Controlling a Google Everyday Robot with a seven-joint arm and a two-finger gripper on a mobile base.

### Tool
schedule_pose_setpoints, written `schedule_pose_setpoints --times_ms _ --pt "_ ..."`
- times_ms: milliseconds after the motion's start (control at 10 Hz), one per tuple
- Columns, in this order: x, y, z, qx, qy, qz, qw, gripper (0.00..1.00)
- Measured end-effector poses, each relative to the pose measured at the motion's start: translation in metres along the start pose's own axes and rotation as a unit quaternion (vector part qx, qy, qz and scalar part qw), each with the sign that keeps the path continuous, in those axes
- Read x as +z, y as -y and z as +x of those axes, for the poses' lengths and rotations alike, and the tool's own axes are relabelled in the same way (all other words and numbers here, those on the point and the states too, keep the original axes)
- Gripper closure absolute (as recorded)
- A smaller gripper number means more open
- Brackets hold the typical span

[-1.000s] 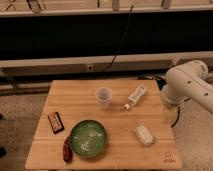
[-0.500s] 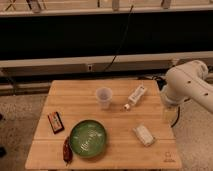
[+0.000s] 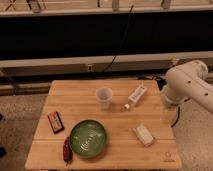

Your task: Pick up the ceramic cup

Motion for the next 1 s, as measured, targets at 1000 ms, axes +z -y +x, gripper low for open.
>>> schedule_pose_setpoints --times_ms 1000 --pt "-0.009 0.072 -0.084 -0.093 -0.035 0.041 0.9942 0.2"
